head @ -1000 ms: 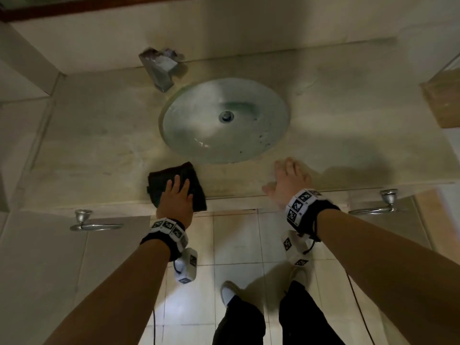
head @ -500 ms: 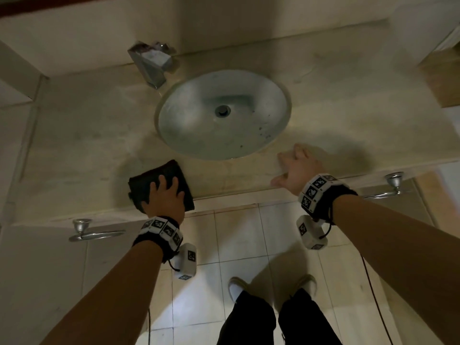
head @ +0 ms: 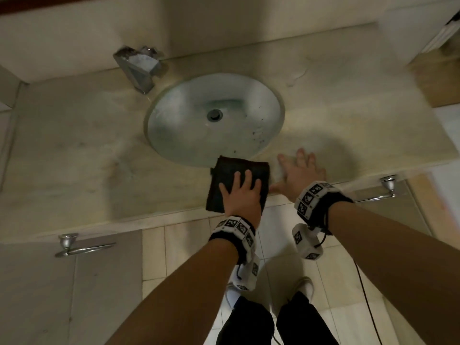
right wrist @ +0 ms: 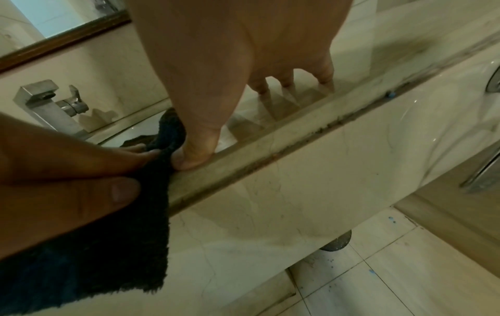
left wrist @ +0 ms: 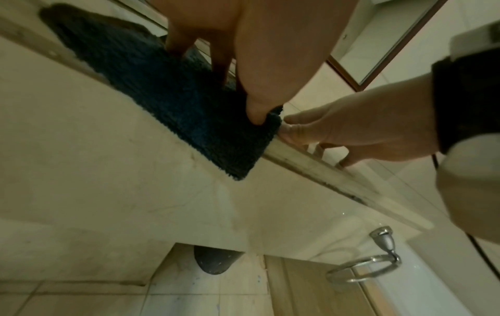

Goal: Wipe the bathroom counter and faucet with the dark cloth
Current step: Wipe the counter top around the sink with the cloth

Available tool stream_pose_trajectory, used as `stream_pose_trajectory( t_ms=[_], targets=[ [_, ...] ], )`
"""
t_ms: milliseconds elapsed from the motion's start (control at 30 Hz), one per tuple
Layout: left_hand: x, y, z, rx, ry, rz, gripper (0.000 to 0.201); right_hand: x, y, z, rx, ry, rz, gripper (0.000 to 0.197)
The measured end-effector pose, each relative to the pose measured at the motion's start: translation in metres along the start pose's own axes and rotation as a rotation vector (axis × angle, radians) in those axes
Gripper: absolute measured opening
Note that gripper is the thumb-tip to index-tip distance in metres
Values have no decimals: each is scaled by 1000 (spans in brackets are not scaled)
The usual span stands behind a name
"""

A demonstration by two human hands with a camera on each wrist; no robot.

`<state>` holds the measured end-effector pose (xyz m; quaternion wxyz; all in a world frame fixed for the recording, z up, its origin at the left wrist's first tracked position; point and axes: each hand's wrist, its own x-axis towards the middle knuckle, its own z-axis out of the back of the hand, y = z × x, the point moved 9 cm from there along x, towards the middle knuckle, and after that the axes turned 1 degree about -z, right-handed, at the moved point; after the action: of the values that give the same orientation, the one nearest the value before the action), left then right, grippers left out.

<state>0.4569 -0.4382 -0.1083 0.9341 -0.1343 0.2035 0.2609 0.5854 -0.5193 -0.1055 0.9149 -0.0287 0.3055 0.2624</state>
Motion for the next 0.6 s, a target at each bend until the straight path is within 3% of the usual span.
stream_pose_trajectory(
  t_ms=[200,333,600],
  targets=[
    [-1,14,-2,14,-29,-79,54,2,-3,-3,-18,-26,-9,102],
    [-19,59,-3,34,-47,-72,50,0,-4,-4,-22,-26,4,102],
    [-51,205,1,-61,-65,284,45,-1,-3,-3,-33,-23,4,103]
  ],
)
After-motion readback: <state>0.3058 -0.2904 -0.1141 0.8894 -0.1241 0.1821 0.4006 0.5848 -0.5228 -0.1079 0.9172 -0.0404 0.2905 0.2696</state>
